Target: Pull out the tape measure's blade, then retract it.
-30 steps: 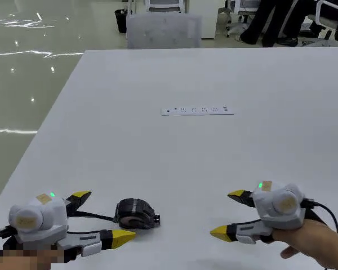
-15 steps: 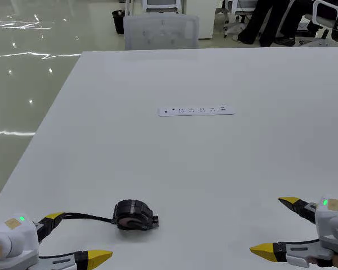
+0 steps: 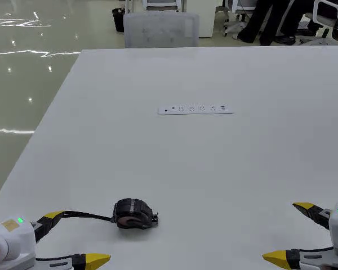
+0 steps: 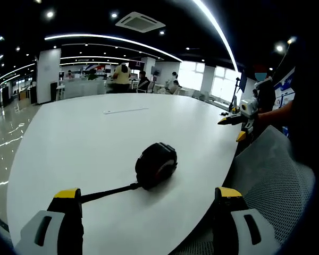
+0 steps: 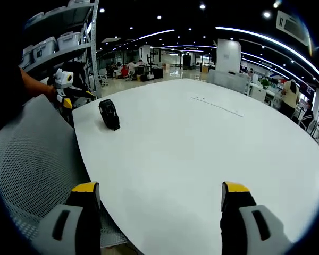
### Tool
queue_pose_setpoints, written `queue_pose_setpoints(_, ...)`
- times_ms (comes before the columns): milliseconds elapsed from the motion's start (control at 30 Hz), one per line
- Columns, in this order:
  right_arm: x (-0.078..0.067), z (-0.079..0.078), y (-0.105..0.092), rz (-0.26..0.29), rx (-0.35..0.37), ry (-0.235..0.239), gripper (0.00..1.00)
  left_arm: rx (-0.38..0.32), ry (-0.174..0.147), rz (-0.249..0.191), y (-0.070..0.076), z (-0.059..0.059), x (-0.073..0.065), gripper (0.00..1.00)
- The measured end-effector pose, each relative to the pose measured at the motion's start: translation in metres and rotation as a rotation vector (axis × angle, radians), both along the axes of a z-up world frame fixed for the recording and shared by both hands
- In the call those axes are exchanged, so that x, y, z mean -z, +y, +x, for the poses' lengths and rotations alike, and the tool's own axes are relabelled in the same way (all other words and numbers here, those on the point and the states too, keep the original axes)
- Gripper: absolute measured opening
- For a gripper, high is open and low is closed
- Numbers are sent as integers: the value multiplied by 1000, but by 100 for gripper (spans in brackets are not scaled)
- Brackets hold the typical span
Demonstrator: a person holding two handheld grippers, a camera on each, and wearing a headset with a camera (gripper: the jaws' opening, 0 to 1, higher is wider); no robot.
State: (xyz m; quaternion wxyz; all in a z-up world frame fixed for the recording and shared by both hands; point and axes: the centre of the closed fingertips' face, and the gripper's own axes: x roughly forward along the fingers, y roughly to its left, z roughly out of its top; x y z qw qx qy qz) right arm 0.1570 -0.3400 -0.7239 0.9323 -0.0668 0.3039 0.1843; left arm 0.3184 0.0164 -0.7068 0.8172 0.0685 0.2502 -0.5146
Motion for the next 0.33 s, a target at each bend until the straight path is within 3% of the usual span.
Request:
queue_pose_setpoints(67, -1, 0, -1, 4, 4, -2, 97, -10, 19, 3, 1, 1, 0, 100)
queue_pose_setpoints(333, -3, 4, -1, 11, 6, -8, 100, -7, -4, 8, 2, 3, -3, 100)
